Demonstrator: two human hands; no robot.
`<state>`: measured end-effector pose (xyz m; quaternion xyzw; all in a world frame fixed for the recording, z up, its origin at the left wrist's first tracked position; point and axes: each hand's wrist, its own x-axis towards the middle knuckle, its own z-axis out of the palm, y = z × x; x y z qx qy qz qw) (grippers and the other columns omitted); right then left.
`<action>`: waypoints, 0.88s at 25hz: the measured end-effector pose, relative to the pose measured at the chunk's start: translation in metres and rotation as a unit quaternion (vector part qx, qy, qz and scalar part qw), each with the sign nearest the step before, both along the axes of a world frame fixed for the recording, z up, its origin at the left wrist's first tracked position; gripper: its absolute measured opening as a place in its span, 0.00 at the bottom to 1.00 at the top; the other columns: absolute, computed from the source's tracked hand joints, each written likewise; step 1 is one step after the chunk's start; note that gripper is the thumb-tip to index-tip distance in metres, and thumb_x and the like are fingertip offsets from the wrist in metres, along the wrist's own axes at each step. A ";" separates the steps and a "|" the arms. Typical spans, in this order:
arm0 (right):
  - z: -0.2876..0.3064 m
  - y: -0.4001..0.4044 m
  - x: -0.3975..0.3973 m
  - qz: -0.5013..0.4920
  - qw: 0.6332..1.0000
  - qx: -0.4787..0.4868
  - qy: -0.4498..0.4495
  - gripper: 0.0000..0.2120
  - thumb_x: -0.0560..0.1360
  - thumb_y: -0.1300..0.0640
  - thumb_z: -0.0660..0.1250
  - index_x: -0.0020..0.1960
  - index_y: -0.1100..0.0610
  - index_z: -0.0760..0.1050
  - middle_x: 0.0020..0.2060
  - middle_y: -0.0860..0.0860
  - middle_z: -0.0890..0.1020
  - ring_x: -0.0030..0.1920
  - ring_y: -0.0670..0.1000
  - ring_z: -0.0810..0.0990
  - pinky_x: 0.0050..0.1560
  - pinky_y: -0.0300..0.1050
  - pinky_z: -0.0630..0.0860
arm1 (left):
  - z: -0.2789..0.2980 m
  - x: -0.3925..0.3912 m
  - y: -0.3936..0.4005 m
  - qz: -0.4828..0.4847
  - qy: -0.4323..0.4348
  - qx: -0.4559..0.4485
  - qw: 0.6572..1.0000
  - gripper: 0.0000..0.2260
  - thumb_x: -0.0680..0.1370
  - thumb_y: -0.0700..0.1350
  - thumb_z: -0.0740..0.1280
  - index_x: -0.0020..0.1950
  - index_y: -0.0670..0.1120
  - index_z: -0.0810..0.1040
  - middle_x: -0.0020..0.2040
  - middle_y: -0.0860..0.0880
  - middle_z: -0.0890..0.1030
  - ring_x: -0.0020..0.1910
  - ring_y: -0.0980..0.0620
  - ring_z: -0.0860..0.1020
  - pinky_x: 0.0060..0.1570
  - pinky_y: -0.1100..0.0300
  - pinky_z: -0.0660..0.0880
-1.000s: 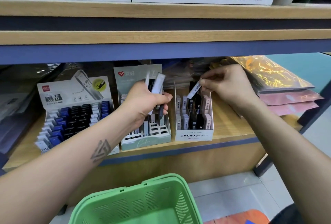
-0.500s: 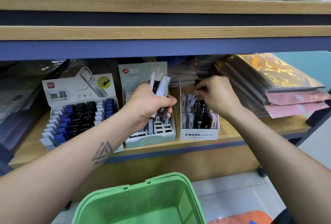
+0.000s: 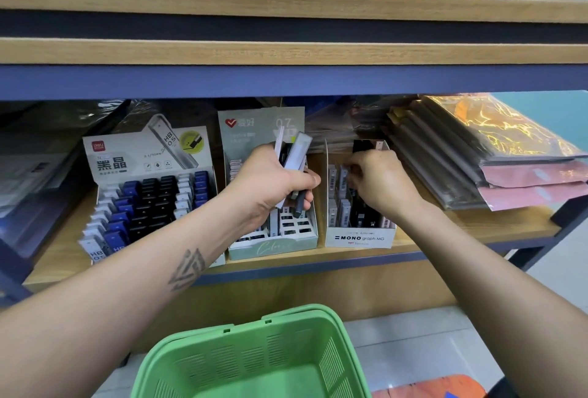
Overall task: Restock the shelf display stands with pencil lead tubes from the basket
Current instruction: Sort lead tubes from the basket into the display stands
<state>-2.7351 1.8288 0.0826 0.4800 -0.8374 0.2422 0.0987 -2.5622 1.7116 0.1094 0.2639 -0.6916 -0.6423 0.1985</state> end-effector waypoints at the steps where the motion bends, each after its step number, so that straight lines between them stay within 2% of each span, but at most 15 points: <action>1: 0.001 0.001 0.000 -0.004 1.000 -0.002 -0.002 0.09 0.78 0.64 0.68 0.56 0.59 0.82 0.48 0.58 0.85 0.50 0.59 0.83 0.51 0.51 0.81 | -0.001 0.000 0.000 -0.002 0.000 0.007 1.000 0.12 0.74 0.31 0.73 0.54 0.25 0.77 0.40 0.35 0.81 0.33 0.43 0.79 0.32 0.57 0.78; 5: 0.009 0.004 0.004 -0.007 0.999 -0.032 -0.024 0.10 0.77 0.65 0.68 0.57 0.58 0.81 0.47 0.55 0.85 0.49 0.55 0.84 0.48 0.47 0.80 | 0.001 -0.002 0.003 0.002 0.016 0.052 0.999 0.13 0.74 0.30 0.73 0.55 0.25 0.76 0.38 0.35 0.81 0.31 0.44 0.81 0.32 0.57 0.80; 6: 0.012 0.004 0.008 0.015 0.995 -0.055 -0.082 0.09 0.76 0.66 0.68 0.55 0.58 0.82 0.44 0.55 0.86 0.46 0.54 0.85 0.48 0.48 0.82 | 0.001 -0.002 0.003 0.010 0.025 0.060 0.998 0.12 0.74 0.30 0.73 0.54 0.26 0.76 0.39 0.35 0.82 0.32 0.44 0.82 0.33 0.56 0.81; 7: 0.016 0.003 0.014 0.051 0.978 -0.082 -0.187 0.07 0.77 0.66 0.68 0.53 0.59 0.81 0.41 0.56 0.86 0.42 0.55 0.86 0.47 0.50 0.84 | 0.002 -0.003 0.002 0.023 0.036 0.068 0.997 0.12 0.74 0.30 0.73 0.54 0.27 0.76 0.39 0.34 0.83 0.34 0.43 0.84 0.35 0.54 0.83; 8: 0.020 0.004 0.022 0.098 0.938 -0.102 -0.318 0.05 0.78 0.65 0.69 0.53 0.60 0.79 0.39 0.58 0.86 0.40 0.56 0.87 0.44 0.51 0.85 | 0.002 -0.004 0.001 0.041 0.049 0.073 0.995 0.12 0.74 0.30 0.74 0.54 0.28 0.77 0.41 0.34 0.84 0.37 0.41 0.85 0.39 0.52 0.84; 9: 0.024 0.005 0.029 0.145 0.879 -0.113 -0.440 0.05 0.78 0.64 0.69 0.54 0.62 0.78 0.40 0.61 0.86 0.40 0.59 0.87 0.41 0.50 0.85 | 0.001 -0.005 -0.001 0.063 0.060 0.069 0.994 0.13 0.73 0.31 0.75 0.54 0.29 0.77 0.42 0.34 0.84 0.40 0.39 0.86 0.43 0.48 0.85; 10: 0.026 0.005 0.035 0.181 0.827 -0.108 -0.522 0.08 0.78 0.62 0.71 0.55 0.63 0.76 0.42 0.63 0.86 0.42 0.62 0.87 0.39 0.48 0.85 | 0.000 -0.007 -0.003 0.087 0.065 0.056 0.992 0.13 0.73 0.32 0.76 0.55 0.30 0.78 0.44 0.33 0.85 0.43 0.37 0.86 0.48 0.44 0.84; 11: 0.026 0.005 0.041 0.202 0.796 -0.093 -0.563 0.13 0.77 0.60 0.73 0.57 0.63 0.74 0.43 0.65 0.85 0.44 0.64 0.87 0.39 0.47 0.84 | -0.001 -0.009 -0.004 0.107 0.067 0.042 0.991 0.14 0.72 0.33 0.77 0.54 0.31 0.79 0.45 0.34 0.85 0.45 0.37 0.86 0.51 0.42 0.82; 13: 0.025 0.002 0.051 0.206 0.790 -0.075 -0.573 0.22 0.73 0.60 0.77 0.60 0.63 0.70 0.42 0.65 0.85 0.45 0.65 0.87 0.40 0.48 0.84 | -0.003 -0.010 -0.003 0.121 0.075 0.039 0.989 0.12 0.73 0.34 0.76 0.54 0.32 0.79 0.42 0.36 0.85 0.42 0.39 0.86 0.50 0.44 0.82; 16: 0.020 -0.002 0.056 0.190 0.795 -0.099 -0.568 0.22 0.72 0.68 0.75 0.61 0.63 0.68 0.39 0.63 0.85 0.44 0.65 0.87 0.41 0.47 0.85 | -0.003 -0.009 -0.003 0.109 0.092 0.068 0.987 0.09 0.75 0.33 0.74 0.52 0.32 0.80 0.38 0.37 0.85 0.37 0.42 0.86 0.41 0.49 0.83; 19: 0.027 0.004 0.049 0.208 0.788 -0.094 -0.572 0.21 0.74 0.71 0.72 0.63 0.63 0.69 0.43 0.67 0.85 0.45 0.64 0.87 0.41 0.45 0.84 | 0.002 -0.006 -0.009 0.106 0.104 0.082 0.986 0.09 0.76 0.32 0.72 0.55 0.31 0.78 0.43 0.35 0.85 0.41 0.41 0.87 0.36 0.54 0.82; 22: 0.031 0.010 0.043 0.212 0.798 -0.076 -0.559 0.21 0.75 0.71 0.72 0.65 0.62 0.72 0.45 0.67 0.85 0.46 0.63 0.87 0.43 0.45 0.84 | 0.003 -0.005 -0.015 0.115 0.100 0.024 0.988 0.12 0.76 0.31 0.71 0.59 0.33 0.76 0.50 0.35 0.84 0.45 0.40 0.86 0.41 0.51 0.84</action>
